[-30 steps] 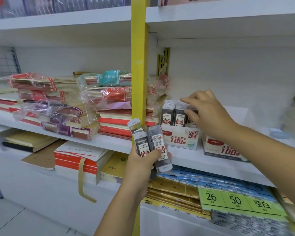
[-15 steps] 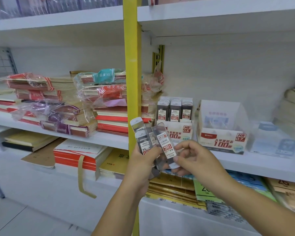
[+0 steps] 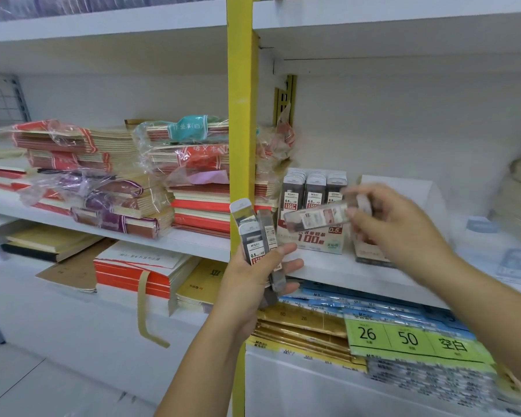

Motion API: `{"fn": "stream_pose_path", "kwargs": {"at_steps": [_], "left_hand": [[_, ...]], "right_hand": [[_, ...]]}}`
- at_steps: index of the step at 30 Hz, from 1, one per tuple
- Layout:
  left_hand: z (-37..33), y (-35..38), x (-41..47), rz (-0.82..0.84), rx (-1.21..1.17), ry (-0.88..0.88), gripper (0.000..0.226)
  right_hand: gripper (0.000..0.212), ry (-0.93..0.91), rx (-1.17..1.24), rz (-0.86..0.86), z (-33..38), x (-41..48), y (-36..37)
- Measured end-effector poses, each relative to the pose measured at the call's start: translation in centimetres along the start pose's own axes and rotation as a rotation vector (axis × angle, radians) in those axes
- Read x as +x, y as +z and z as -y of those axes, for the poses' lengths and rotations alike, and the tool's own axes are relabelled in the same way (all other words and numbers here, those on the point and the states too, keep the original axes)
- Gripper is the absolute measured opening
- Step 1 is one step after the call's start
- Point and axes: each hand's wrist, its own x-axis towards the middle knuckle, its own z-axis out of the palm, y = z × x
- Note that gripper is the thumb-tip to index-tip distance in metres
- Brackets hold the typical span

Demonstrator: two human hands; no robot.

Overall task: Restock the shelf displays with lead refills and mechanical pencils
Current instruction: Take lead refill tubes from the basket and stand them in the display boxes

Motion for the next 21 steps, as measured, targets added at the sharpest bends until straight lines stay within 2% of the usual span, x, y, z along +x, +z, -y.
{"fn": "stream_pose_path", "kwargs": {"at_steps": [3, 5, 8, 15, 18, 21], "left_hand": [[-0.1, -0.1, 0.0, 0.006, 0.002, -0.004, 0.025], [-0.2, 0.0, 0.0, 0.003, 0.010, -0.002, 0.026], [-0.2, 0.0, -0.1, 0.008, 0.010, -0.006, 0.029], [-0.3, -0.4, -0.1, 0.012, 0.010, -0.013, 0.028], [-0.5, -0.6, -0.2, 0.037, 0.000, -0.015, 0.039], [-0.5, -0.8, -0.3, 0.069, -0.009, -0.012, 0.031]], "right_hand": [[0.021, -0.199, -0.141, -0.173, 1.6, 3.2, -1.4], [0.020, -0.278, -0.256, -0.208, 2.2, 5.1, -1.9], [0.019, -0.294, -0.402, -0.162, 2.2, 7.5, -1.8], [0.017, -0.271, -0.512, 0.058, 1.1, 10.0, 0.4], [0.019, -0.306, -0.642, 0.038, 0.2, 10.4, 1.1], [0.027, -0.336, -0.740, -0.016, -0.6, 10.0, 1.5]]}}
